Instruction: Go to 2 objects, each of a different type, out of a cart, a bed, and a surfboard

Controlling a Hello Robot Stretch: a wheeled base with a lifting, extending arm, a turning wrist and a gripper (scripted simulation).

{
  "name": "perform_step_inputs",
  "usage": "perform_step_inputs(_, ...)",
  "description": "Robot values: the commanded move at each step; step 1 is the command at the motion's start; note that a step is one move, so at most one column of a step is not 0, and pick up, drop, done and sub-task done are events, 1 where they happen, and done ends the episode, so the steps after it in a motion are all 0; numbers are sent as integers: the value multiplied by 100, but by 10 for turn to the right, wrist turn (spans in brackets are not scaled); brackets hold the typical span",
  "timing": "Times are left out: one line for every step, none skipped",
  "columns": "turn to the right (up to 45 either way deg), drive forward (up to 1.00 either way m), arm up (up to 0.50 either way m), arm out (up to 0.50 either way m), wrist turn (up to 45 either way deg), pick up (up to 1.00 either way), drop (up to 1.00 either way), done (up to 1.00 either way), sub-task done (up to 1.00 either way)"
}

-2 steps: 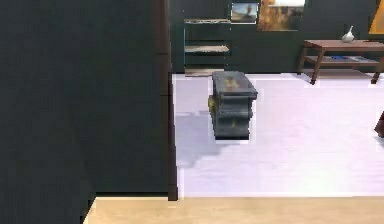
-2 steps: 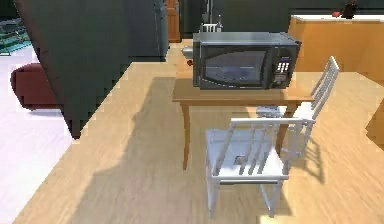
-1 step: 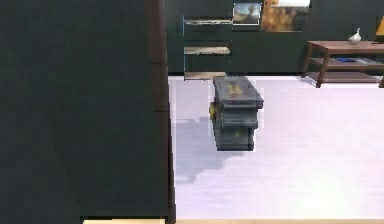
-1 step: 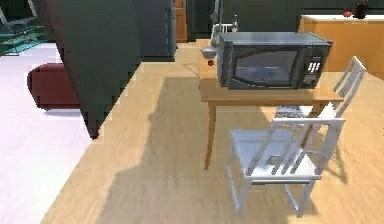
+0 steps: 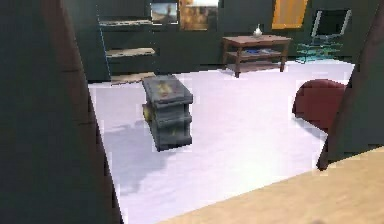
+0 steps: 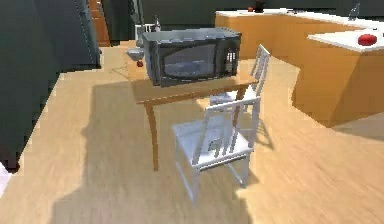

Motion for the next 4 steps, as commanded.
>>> perform_step_inputs(0,100,0,0,0,0,0,0,0)
perform_step_inputs(450,0,0,0,0,0,0,0,0)
perform_step_inputs(180,0,0,0,0,0,0,0,0)
perform_step_inputs(0,5,0,0,0,0,0,0,0)
